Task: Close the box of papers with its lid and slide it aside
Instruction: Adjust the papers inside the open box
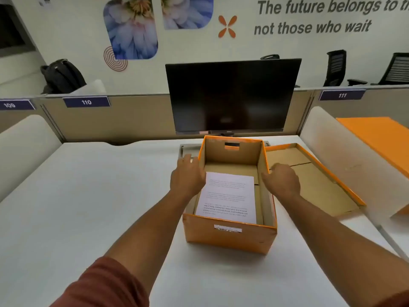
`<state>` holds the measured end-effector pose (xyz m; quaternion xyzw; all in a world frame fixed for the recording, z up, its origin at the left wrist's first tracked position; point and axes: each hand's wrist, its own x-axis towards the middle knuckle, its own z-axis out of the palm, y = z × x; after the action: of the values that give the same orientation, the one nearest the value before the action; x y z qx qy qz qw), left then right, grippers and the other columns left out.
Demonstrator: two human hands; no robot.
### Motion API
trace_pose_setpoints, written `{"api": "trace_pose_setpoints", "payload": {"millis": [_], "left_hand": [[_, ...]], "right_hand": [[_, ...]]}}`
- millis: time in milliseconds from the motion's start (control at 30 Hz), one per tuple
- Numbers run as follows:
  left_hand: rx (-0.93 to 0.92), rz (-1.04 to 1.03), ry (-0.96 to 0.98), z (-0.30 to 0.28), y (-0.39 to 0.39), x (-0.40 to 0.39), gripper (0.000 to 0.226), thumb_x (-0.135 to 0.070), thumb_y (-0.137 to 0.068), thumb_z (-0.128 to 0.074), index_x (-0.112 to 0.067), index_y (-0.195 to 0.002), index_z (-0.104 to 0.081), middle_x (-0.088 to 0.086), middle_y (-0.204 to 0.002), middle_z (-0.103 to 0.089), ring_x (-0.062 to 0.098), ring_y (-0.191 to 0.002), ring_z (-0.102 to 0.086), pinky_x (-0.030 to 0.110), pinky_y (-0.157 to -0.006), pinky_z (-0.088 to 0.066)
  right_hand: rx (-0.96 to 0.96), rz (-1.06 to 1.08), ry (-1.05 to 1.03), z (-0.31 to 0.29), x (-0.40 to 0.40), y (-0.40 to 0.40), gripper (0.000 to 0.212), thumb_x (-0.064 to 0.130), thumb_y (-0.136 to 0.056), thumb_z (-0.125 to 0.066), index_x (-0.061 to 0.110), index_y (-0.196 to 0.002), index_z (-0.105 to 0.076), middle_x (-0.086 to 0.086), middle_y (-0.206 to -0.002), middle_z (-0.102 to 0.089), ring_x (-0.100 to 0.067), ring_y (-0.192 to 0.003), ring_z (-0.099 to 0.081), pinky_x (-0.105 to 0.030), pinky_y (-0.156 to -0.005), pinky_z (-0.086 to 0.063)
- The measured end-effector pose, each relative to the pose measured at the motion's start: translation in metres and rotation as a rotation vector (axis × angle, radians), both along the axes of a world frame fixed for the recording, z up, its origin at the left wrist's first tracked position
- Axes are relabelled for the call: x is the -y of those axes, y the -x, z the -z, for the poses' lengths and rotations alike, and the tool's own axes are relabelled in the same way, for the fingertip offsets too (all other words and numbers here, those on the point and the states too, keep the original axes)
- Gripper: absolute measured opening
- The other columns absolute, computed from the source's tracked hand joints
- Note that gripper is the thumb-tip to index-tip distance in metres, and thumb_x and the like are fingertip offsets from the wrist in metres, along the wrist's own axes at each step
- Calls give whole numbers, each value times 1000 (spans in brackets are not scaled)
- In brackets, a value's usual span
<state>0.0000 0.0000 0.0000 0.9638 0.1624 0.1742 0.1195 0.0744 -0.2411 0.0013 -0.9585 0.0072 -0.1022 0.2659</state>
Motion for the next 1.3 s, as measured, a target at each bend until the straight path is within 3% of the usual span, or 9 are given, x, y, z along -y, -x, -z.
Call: {"api": "trace_pose_setpoints", "payload": {"millis": [200,333,567,700,1033,1100,1167,1233,1300], "left_hand": [[-176,-155,221,21,17,-10,36,-40,-95,-50,-12,-111,-64,8,-107,-67,24,-91,-65,34,-73,-51],[-160,-158,344,27,28,-18,33,-27,-92,-53,-11,-65,-62,1,-58,-57,16,-52,-54,23,-49,-40],[-36,-215,359,26,73,-45,40,-23,-87,-54,-16,-48,-52,-1,-45,-49,14,-42,-46,22,-45,-29],[2,-277,377,30,100,-60,38,-24,-88,-54,-11,-53,-60,4,-48,-55,17,-44,-50,22,-46,-34],[16,-328,371,32,112,-66,33,-30,-89,-54,-12,-64,-66,3,-57,-61,20,-54,-59,20,-49,-33],[32,-363,335,33,107,-65,32,-40,-88,-55,-13,-79,-70,6,-73,-69,25,-71,-65,24,-54,-40],[19,-411,242,30,98,-63,54,-55,-86,-58,-13,-120,-64,10,-116,-68,29,-110,-61,38,-72,-52],[33,-415,203,22,84,-56,74,-62,-84,-57,-14,-138,-48,10,-138,-55,31,-130,-46,44,-86,-51],[122,-374,231,10,65,-43,67,-59,-86,-55,-15,-136,-48,9,-137,-55,30,-129,-45,39,-82,-48]], "right_hand": [[-208,35,-108,26,14,16,25,30,-87,-60,9,-73,-62,-6,-68,-60,-26,-68,-58,-29,-56,-39],[-217,-29,-94,28,9,19,17,16,-88,-55,6,-82,-67,-14,-76,-66,-34,-74,-62,-37,-63,-48],[-127,-138,-63,23,-24,34,23,14,-89,-55,1,-72,-63,-16,-69,-62,-27,-60,-52,-31,-54,-39],[-118,-206,-100,30,-50,38,26,13,-90,-54,3,-66,-59,-11,-60,-54,-22,-54,-47,-26,-49,-29],[-152,-307,-198,45,-58,38,33,25,-95,-54,3,-73,-66,-13,-66,-63,-29,-62,-60,-31,-56,-42],[-183,-316,-316,47,-49,35,46,37,-97,-48,1,-75,-66,-12,-64,-61,-28,-63,-57,-37,-58,-44],[-170,-285,-342,52,-36,31,51,43,-99,-42,2,-81,-67,-14,-74,-66,-29,-72,-61,-40,-66,-48],[-108,-289,-160,64,-17,25,44,39,-99,-44,5,-98,-70,-14,-93,-72,-30,-87,-64,-38,-73,-48],[-107,-314,70,76,4,21,39,32,-97,-50,7,-123,-65,-16,-116,-68,-32,-106,-63,-39,-85,-50]]}}
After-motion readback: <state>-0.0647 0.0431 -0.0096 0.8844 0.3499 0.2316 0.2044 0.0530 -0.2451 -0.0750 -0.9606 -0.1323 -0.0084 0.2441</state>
